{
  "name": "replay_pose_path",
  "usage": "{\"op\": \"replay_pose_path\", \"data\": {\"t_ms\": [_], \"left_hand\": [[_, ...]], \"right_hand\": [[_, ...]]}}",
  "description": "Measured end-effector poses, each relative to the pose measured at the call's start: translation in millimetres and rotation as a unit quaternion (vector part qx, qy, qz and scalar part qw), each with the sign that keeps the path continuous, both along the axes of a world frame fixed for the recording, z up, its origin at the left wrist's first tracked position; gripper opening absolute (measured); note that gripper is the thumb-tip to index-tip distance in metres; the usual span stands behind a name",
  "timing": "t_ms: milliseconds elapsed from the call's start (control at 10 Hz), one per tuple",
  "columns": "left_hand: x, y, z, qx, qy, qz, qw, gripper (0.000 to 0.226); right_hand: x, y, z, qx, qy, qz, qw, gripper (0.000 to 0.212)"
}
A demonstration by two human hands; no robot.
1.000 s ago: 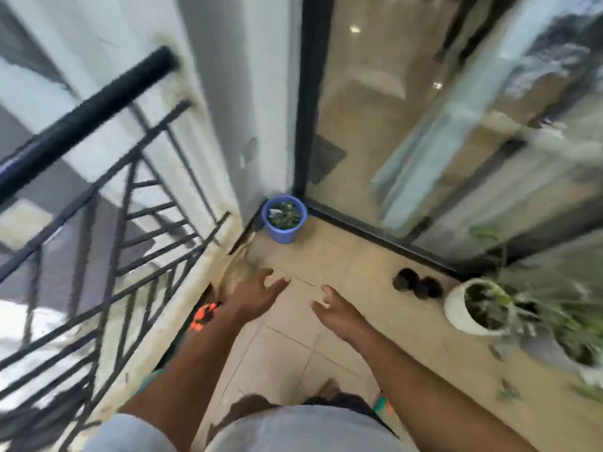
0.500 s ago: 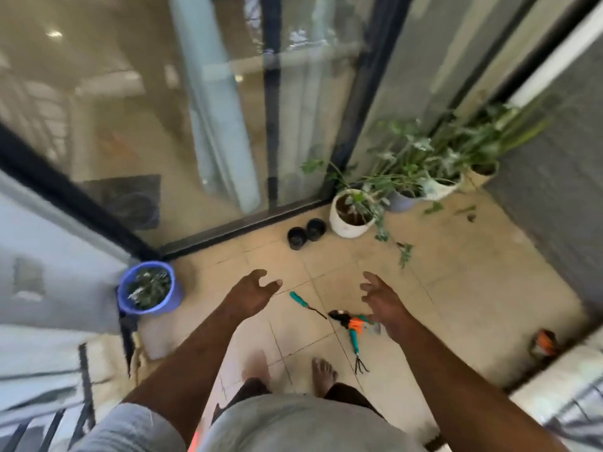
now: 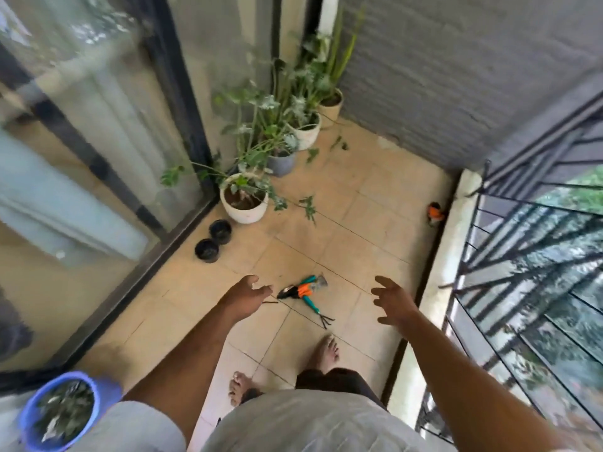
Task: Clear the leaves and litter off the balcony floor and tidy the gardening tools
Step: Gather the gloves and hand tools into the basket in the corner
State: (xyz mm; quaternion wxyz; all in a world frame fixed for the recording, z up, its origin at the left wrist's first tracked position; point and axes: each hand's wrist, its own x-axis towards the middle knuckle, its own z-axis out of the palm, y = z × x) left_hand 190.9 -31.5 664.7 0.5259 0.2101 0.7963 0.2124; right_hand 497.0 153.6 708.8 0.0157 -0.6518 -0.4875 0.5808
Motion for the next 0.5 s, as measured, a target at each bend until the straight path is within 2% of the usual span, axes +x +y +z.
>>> {"op": "replay_pose_path", "data": {"t_ms": [100,300,500], "left_hand": [[17,32,-10,-0.012,-0.005,-0.025,1.000,0.077],[42,80,-28,-0.058,0.004,-0.061,0.996,0.075],[58,125,-42,-0.080,0.061,-0.125,0.987,0.062]], "right_hand": [[41,10,-10,-0.021,-0.023,-0.019,0.999,0.053],[65,44,-21,-0.045,-0.040,-0.047,0.997,0.049],[49,77,-66,-0.080,-0.049,-0.044,0.995,0.040]]}}
